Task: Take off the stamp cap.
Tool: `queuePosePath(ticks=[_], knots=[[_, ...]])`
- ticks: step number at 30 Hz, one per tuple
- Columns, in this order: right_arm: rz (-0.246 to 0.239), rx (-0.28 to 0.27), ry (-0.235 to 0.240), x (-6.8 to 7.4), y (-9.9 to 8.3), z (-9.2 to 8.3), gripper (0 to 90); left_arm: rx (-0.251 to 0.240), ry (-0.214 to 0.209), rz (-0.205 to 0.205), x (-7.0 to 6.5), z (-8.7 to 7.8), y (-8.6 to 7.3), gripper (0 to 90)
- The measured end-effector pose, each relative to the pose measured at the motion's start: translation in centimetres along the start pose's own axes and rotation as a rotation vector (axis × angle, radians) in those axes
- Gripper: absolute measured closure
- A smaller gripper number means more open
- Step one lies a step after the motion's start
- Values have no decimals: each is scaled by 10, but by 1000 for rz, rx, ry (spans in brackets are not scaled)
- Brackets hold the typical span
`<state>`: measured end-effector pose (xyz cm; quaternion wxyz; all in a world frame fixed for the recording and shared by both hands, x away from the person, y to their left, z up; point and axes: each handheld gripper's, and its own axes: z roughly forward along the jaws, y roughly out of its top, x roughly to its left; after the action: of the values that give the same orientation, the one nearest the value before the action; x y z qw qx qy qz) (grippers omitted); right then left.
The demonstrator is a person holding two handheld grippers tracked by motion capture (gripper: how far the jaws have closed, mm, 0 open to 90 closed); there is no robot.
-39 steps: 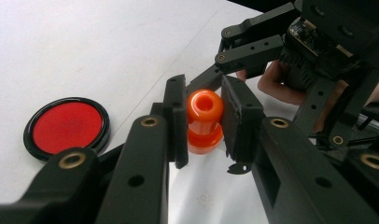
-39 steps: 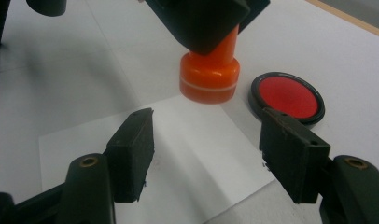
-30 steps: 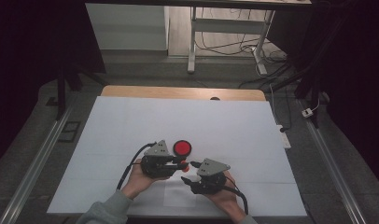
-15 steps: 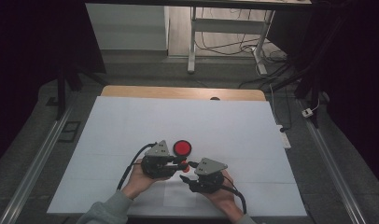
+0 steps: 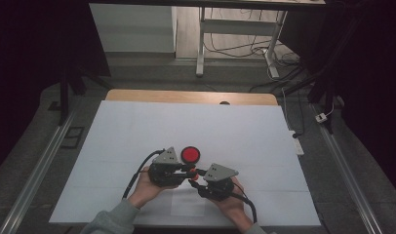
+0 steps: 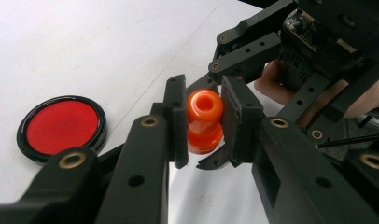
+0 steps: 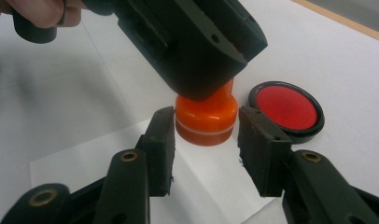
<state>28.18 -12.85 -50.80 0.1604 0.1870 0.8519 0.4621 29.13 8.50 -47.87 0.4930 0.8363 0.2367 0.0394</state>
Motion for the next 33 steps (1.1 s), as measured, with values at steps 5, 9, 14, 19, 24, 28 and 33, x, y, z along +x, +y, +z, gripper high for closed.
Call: queuePosePath(ticks=[5,9,14,19,24,28,33], knots=[[1,0,6,0,0,0,613,0,3,2,0,0,0,726],[-2,-1,9,0,1,1,630,-1,4,2,0,0,0,726],[-6,-1,8,0,0,1,631,2,5,1,0,0,0,726],[-6,-3,3,1,0,1,638,-4,8,2,0,0,0,726],[-13,-12,-12,2,0,0,642,-11,13,4,-1,-1,0,727],[-11,-12,-18,2,0,-1,643,-10,16,3,-1,0,0,727],[-10,-24,-14,2,-1,-1,643,-15,10,-3,-1,-1,0,727]])
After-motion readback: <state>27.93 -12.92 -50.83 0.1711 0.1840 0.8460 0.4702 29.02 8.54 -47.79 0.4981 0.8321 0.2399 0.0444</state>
